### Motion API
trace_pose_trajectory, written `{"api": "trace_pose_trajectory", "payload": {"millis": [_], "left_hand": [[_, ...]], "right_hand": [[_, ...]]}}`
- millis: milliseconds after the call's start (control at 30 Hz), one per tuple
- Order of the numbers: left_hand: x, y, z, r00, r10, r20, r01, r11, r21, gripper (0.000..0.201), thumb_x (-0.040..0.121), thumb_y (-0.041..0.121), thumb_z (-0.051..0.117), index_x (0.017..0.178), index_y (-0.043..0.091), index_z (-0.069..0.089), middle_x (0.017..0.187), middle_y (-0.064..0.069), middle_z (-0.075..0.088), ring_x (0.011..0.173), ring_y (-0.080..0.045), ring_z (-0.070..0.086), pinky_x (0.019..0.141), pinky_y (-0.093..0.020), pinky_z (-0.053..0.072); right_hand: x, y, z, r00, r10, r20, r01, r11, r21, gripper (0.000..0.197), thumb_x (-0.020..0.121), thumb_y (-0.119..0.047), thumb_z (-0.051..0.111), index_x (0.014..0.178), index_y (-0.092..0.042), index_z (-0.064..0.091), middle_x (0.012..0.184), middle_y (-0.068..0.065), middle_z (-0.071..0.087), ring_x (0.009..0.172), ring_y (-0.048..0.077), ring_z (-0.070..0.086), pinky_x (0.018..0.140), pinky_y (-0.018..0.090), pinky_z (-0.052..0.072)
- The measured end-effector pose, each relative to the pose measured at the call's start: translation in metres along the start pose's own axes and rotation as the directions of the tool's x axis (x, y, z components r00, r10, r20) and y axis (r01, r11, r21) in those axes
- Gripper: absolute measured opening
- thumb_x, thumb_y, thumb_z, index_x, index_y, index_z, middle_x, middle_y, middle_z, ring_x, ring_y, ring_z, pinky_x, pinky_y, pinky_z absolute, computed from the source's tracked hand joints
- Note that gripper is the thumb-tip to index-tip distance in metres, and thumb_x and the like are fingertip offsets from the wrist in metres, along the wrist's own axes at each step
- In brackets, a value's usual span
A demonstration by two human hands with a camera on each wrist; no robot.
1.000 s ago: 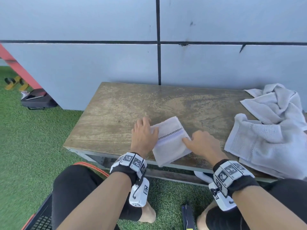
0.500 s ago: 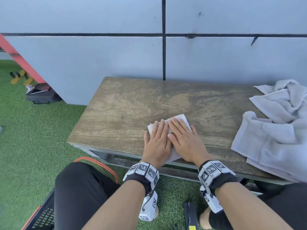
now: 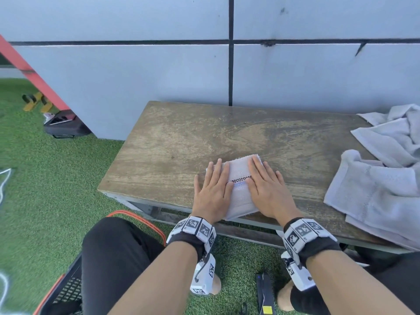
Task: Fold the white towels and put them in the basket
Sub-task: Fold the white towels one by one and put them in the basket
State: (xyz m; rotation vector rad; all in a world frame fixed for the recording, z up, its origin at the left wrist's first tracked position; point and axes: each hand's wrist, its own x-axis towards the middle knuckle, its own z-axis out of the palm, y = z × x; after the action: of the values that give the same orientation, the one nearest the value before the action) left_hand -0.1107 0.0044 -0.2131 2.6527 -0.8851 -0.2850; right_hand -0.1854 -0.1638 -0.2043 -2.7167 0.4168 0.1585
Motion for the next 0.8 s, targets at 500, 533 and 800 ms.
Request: {"api": "trace_pose_trajectory", "payload": {"millis": [500, 533, 800], "left_hand": [[-0.011, -0.012, 0.000, 0.992, -0.115, -0.050, 0.106, 0.982, -0.156, 0.064, 0.106, 0.046, 0.018, 0.157, 0.027, -0.017, 0.167, 0.001, -0.008, 0.153, -0.008, -0.010, 0.124, -0.046, -0.007], [-0.010, -0.011, -0.001, 0.992, -0.119, -0.040, 0.111, 0.978, -0.178, 0.066, 0.106, 0.046, 0.019, 0.156, 0.026, -0.019, 0.167, 0.002, -0.007, 0.152, -0.008, -0.010, 0.124, -0.046, -0.007], [0.001, 0.002, -0.017, 0.965, -0.260, -0.011, 0.253, 0.947, -0.197, 0.055, 0.104, 0.046, 0.034, 0.147, 0.011, 0.033, 0.167, -0.008, 0.009, 0.154, -0.022, 0.010, 0.123, -0.052, 0.006]], "right_hand": [[-0.027, 0.038, -0.009, 0.980, 0.167, 0.106, -0.171, 0.984, 0.038, 0.058, 0.103, -0.053, 0.004, 0.157, -0.037, -0.005, 0.162, -0.014, -0.022, 0.149, 0.011, -0.022, 0.122, 0.043, -0.011], [-0.029, 0.037, -0.009, 0.979, 0.173, 0.107, -0.179, 0.983, 0.043, 0.058, 0.103, -0.053, 0.005, 0.157, -0.037, -0.005, 0.162, -0.013, -0.022, 0.149, 0.012, -0.023, 0.121, 0.043, -0.012], [-0.044, 0.029, -0.008, 0.973, 0.207, 0.099, -0.211, 0.977, 0.036, 0.057, 0.104, -0.050, 0.009, 0.158, -0.034, 0.001, 0.164, -0.008, -0.020, 0.151, 0.018, -0.020, 0.122, 0.048, -0.009]]}}
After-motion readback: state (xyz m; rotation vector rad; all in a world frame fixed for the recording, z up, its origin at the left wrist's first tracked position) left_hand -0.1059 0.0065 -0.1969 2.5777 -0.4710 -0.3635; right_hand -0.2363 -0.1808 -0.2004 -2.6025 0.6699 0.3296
